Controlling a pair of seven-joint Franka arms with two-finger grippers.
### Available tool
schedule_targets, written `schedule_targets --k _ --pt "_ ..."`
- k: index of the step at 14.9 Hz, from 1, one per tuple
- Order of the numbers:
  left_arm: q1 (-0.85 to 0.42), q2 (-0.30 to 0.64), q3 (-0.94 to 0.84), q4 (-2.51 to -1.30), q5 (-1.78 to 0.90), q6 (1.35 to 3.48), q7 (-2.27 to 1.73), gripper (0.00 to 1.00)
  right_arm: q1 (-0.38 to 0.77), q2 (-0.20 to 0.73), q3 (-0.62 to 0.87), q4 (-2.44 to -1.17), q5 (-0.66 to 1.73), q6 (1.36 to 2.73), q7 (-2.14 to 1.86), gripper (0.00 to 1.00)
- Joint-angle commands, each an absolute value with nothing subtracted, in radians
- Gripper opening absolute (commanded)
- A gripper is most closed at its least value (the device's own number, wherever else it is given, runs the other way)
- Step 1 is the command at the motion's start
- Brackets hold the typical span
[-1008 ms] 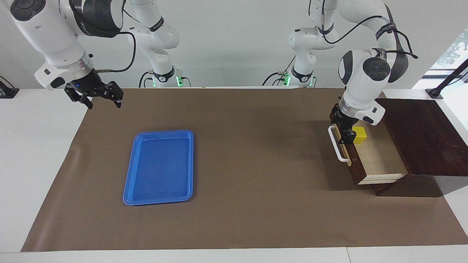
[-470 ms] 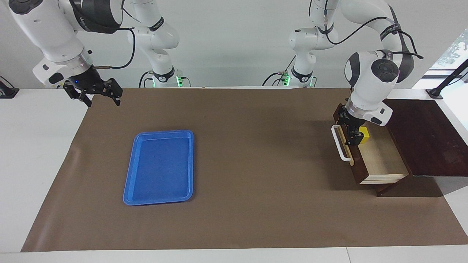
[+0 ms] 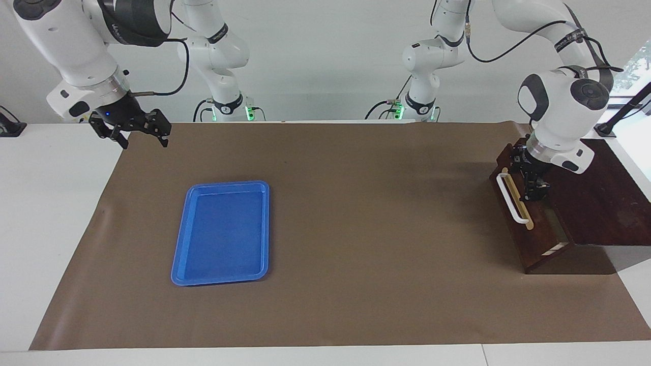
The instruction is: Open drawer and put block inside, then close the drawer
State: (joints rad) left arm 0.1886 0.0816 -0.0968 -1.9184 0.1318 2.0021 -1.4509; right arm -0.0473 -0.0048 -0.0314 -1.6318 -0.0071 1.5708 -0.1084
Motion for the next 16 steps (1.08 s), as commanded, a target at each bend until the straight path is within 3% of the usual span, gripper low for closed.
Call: schedule_targets --k 1,10,16 --pt "0.209 0.072 -0.101 -1.939 0.152 2.028 -1.425 1.00 -0.063 -0.018 -0.017 -1.643 -0.029 1.569 -0.129 1.00" --pt "0.239 0.072 -0.101 -1.933 0.152 2.013 -1.381 1.00 -0.057 -0.018 -0.015 -1.643 -0.028 1.571 -0.130 1.00" --pt "0.151 0.042 -0.113 -1.890 0.137 1.876 -1.255 1.00 -0.058 -0.018 -0.015 -1.643 -0.026 1.571 -0.130 1.00"
